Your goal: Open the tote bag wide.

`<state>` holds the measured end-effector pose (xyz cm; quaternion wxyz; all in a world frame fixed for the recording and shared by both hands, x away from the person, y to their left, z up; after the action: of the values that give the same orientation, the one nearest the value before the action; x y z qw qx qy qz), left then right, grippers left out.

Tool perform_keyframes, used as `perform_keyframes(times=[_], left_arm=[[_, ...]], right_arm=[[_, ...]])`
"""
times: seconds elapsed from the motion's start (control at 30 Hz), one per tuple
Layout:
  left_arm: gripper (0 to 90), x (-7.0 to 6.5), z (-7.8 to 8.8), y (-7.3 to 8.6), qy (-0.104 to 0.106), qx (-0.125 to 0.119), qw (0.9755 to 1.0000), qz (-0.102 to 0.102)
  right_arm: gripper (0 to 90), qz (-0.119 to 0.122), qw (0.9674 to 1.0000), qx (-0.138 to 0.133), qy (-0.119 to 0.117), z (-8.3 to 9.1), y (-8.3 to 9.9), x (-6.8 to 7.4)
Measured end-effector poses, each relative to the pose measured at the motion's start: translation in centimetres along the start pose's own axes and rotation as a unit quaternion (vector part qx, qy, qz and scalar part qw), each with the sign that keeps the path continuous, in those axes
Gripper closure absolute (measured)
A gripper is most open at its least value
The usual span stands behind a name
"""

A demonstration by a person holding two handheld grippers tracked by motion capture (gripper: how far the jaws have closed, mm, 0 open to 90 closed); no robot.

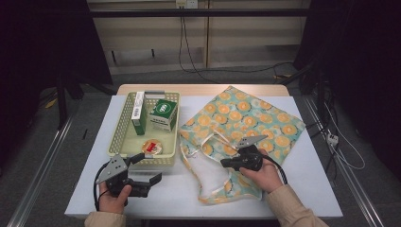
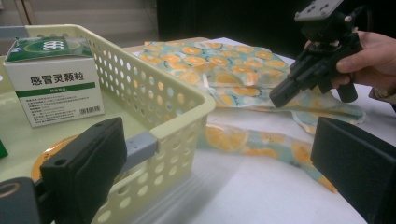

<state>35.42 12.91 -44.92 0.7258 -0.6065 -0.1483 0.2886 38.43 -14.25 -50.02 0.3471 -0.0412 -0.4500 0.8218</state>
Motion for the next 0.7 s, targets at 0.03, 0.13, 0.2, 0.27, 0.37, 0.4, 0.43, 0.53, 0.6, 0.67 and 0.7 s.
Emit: perform_keyframes(times=[0.03,0.13,0.2,0.27,0.37,0.4,0.43,0.53,0.6,0.67,0.7], left_arm=[[3.3,0.0,0.0,0.0,0.0,0.0,1.0,0.001],[3.4,0.0,0.0,0.0,0.0,0.001,1.0,0.0],[3.3,0.0,0.1,0.0,0.0,0.001,1.0,-0.001],[3.3,0.1,0.0,0.1,0.0,0.002,1.0,-0.002],[3.4,0.0,0.0,0.0,0.001,0.001,1.0,-0.001],[3.3,0.0,0.0,0.1,0.001,0.003,1.0,-0.003],[3.3,-0.1,-0.1,0.1,0.001,0.003,1.0,-0.003],[3.4,0.1,-0.1,0.1,0.0,0.004,1.0,-0.007],[3.3,0.0,-0.1,0.2,-0.001,0.004,1.0,-0.002],[3.3,0.1,-0.1,0.2,-0.001,0.005,1.0,-0.001],[3.3,0.1,-0.1,0.2,0.0,0.005,1.0,-0.002]], right_arm=[[90.0,-0.003,0.9999,-0.011,0.007,0.3,-0.4,-0.3],[90.0,-0.016,0.9982,-0.047,0.033,1.7,-1.5,-1.7],[90.0,-0.024,0.996,-0.064,0.057,2.6,-1.8,-2.9],[90.0,-0.034,0.9929,-0.082,0.079,3.4,-2.0,-4.1],[90.0,-0.046,0.9894,-0.084,0.109,4.0,-1.6,-5.7],[90.0,-0.046,0.9883,-0.086,0.118,4.2,-1.5,-6.2],[90.0,-0.049,0.9873,-0.087,0.124,4.3,-1.4,-6.7],[90.0,-0.051,0.9854,-0.082,0.14,4.5,-0.9,-7.7],[90.0,-0.049,0.9846,-0.074,0.151,4.2,-0.5,-8.2],[90.0,-0.045,0.9842,-0.062,0.159,3.8,-0.1,-8.5],[90.0,-0.043,0.9839,-0.06,0.163,3.6,0.0,-8.7]])
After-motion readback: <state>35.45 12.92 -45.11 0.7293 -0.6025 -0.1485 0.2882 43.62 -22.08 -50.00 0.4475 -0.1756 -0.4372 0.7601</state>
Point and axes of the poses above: each handheld gripper's, and its own axes: z roughly backward along the jaws, y roughly out of its underside, x roughly to its left, the point moved 9 cm from there along -z, roughly forward along the jaws, and after that the axes turned 3 degrees about -x, right-handed, at the moved point
